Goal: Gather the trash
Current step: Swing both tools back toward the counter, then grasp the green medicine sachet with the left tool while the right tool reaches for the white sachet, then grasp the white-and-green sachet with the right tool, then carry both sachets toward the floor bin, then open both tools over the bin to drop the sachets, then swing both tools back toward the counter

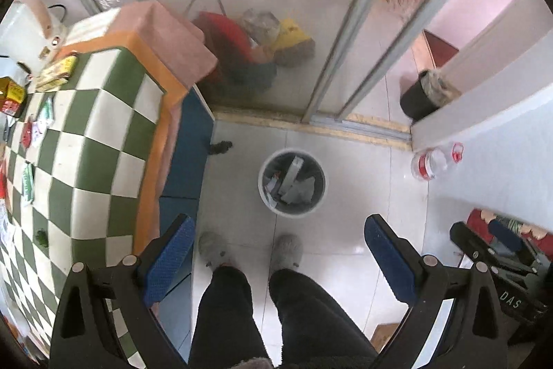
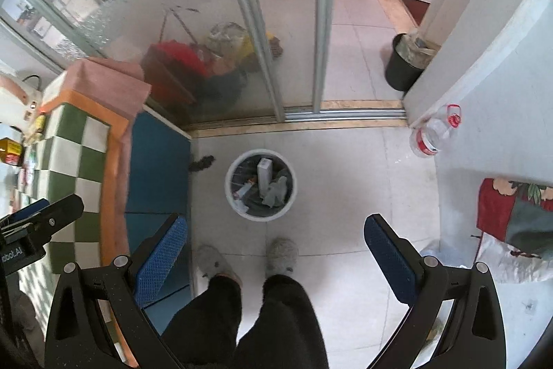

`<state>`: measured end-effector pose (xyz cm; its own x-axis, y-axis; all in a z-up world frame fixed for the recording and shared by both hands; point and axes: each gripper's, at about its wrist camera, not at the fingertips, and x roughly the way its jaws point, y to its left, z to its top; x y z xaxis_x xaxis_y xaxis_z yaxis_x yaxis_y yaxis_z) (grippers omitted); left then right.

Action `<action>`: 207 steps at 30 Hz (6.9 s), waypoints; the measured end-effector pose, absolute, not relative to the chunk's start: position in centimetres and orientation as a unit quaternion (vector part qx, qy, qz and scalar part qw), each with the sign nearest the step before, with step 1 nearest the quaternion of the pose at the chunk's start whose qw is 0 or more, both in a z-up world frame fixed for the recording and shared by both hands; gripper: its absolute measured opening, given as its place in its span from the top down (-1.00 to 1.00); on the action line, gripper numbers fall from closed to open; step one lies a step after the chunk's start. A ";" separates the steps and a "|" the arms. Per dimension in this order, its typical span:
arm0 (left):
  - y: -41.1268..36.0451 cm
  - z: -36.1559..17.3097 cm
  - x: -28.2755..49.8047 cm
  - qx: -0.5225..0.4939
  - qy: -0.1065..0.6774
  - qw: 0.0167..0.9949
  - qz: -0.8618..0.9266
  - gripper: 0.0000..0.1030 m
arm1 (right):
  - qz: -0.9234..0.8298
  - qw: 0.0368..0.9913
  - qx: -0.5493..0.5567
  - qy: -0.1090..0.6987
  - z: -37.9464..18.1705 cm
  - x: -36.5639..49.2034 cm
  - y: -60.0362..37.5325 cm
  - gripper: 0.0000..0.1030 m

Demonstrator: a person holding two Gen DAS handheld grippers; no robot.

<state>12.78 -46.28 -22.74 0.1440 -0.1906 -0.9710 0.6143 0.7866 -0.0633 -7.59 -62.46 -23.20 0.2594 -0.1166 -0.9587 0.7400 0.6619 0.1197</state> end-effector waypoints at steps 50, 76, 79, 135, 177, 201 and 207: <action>1.0 -28.3 39.2 0.001 0.620 0.783 0.047 1.00 | 0.010 0.780 0.051 0.624 -32.5 46.4 -21.4 1.00; 0.5 -28.0 44.6 0.009 0.583 0.805 0.108 1.00 | -0.024 0.793 0.041 0.607 -33.4 48.3 -16.4 0.87; 0.6 -27.1 44.0 0.005 0.577 0.810 0.102 1.00 | -0.014 0.801 0.077 0.594 -33.0 47.3 -17.4 1.00; -24.0 -15.0 34.0 0.027 0.542 0.817 -0.196 1.00 | -0.079 0.834 0.329 0.435 -21.7 22.6 -44.8 0.85; -56.6 -67.2 18.6 0.317 0.625 0.664 -0.262 -0.94 | -0.269 0.642 0.382 0.608 -75.3 -1.1 -69.0 -1.00; -50.0 -33.1 12.0 0.252 0.600 0.703 -0.286 -0.94 | -0.314 0.709 0.289 0.561 -34.7 -6.5 -63.8 -1.00; -48.2 -26.0 11.6 0.224 0.584 0.718 -0.307 -0.94 | -0.318 0.727 0.289 0.535 -26.1 -8.0 -62.1 -1.00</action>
